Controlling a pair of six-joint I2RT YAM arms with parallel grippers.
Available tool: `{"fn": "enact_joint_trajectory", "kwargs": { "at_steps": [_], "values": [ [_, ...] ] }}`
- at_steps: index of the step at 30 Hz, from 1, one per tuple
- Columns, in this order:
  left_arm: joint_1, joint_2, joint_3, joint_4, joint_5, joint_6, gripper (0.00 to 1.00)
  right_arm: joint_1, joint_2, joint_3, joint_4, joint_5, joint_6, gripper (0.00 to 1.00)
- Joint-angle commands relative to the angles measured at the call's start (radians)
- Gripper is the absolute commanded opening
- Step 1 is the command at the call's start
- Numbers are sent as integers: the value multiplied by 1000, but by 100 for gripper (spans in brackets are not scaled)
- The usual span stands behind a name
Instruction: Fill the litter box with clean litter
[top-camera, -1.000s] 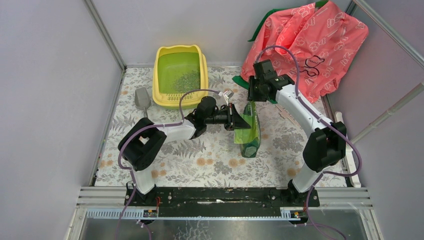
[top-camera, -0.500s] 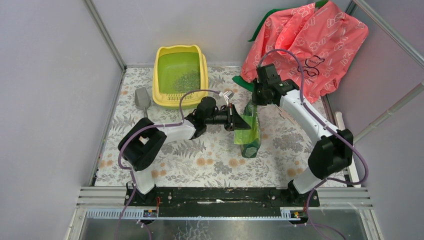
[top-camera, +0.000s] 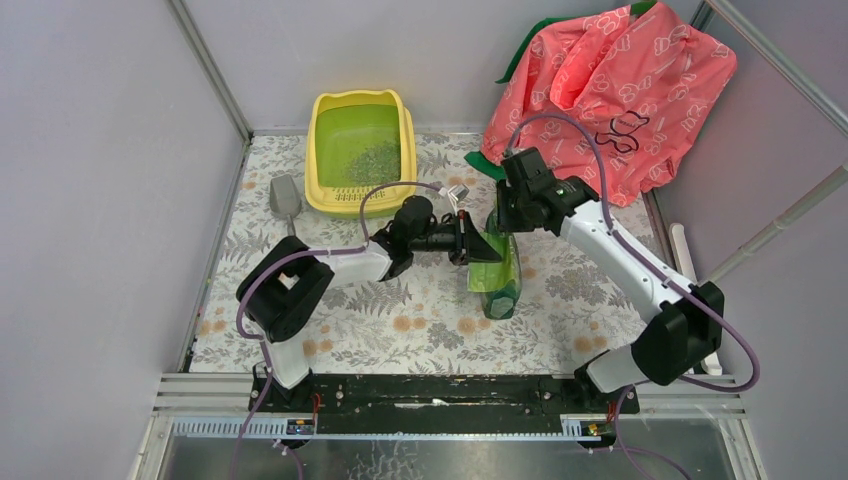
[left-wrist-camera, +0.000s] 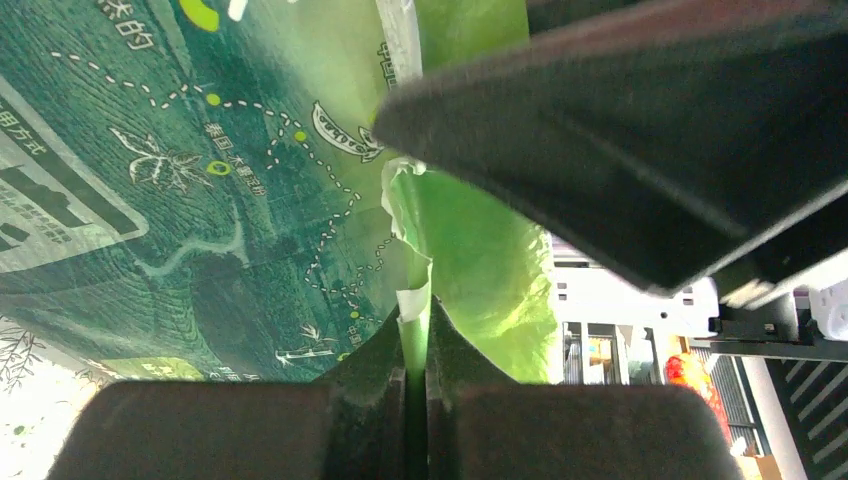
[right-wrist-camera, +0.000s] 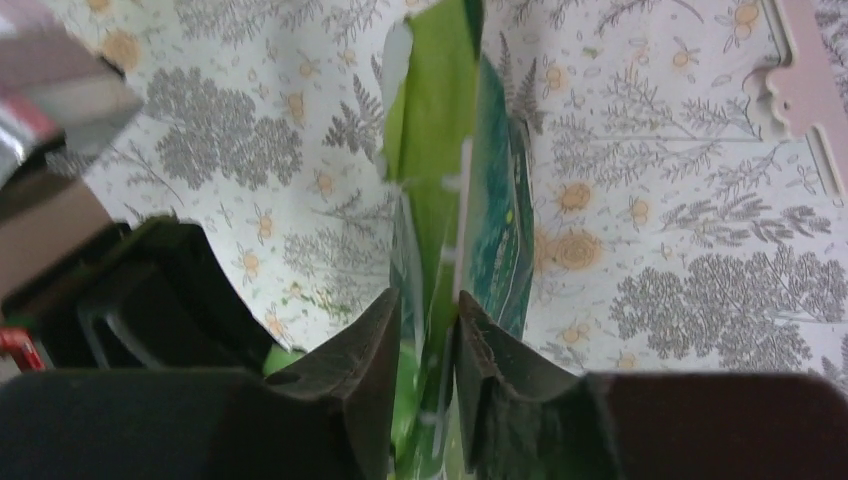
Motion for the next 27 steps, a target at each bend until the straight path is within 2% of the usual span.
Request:
{"fn": "enact_joint_trajectory", "kwargs": {
  "at_steps": [1, 2, 3, 4, 5, 6, 7, 9, 10, 12, 13, 14, 15, 16, 17, 18, 19, 20, 21, 22, 23, 25, 26, 27],
  "values": [
    [4, -8, -16, 16, -4, 11, 8, 42, -61, -18, -77, 49, 20, 15],
    [3, -5, -14, 16, -6, 10, 8, 45, -69, -27, -80, 52, 22, 1],
    [3, -4, -12, 17, -7, 9, 8, 47, -78, -39, -79, 59, 28, 0],
    [4, -2, -12, 17, -8, 9, 8, 49, -91, -49, -76, 64, 33, 9],
    [5, 0, -11, 16, -7, 9, 8, 49, -98, -57, -78, 63, 36, 44],
    [4, 1, -11, 16, -7, 10, 8, 52, -104, -65, -81, 60, 36, 52],
    [6, 2, -12, 17, -6, 8, 8, 54, -110, -71, -86, 57, 36, 39],
    [11, 1, -15, 19, -8, 8, 8, 59, -124, -91, -89, 62, 41, 3],
    [12, 2, -16, 22, -8, 6, 8, 63, -133, -102, -88, 65, 45, 0],
    [19, 1, -21, 29, -8, 3, 8, 72, -148, -121, -87, 63, 53, 37],
    [22, 1, -24, 30, -8, 3, 8, 79, -158, -129, -87, 63, 55, 32],
    [26, 0, -29, 33, -8, 0, 8, 84, -167, -136, -89, 67, 59, 7],
    [30, -1, -33, 39, -8, -3, 8, 88, -176, -142, -93, 76, 65, 0],
    [34, -3, -37, 42, -8, -6, 8, 92, -186, -150, -93, 78, 69, 0],
    [36, -4, -39, 45, -9, -7, 8, 93, -197, -155, -95, 73, 72, 17],
    [38, -5, -40, 45, -10, -7, 8, 96, -206, -159, -96, 63, 73, 52],
    [39, -4, -40, 45, -9, -6, 8, 97, -217, -163, -95, 51, 71, 59],
    [40, -4, -40, 45, -9, -6, 8, 98, -227, -173, -92, 47, 72, 47],
    [40, -2, -40, 46, -9, -7, 8, 98, -234, -177, -90, 53, 72, 15],
    [41, 1, -40, 49, -9, -8, 8, 99, -242, -179, -93, 63, 75, 1],
    [40, 1, -40, 52, -9, -9, 8, 98, -252, -185, -87, 70, 79, 0],
    [40, 2, -42, 57, -7, -11, 8, 99, -270, -187, -71, 75, 84, 33],
    [41, 3, -43, 56, -8, -11, 8, 99, -274, -177, -75, 65, 85, 31],
    [43, 2, -45, 56, -9, -11, 8, 99, -272, -164, -85, 63, 85, 23]
  ]
}}
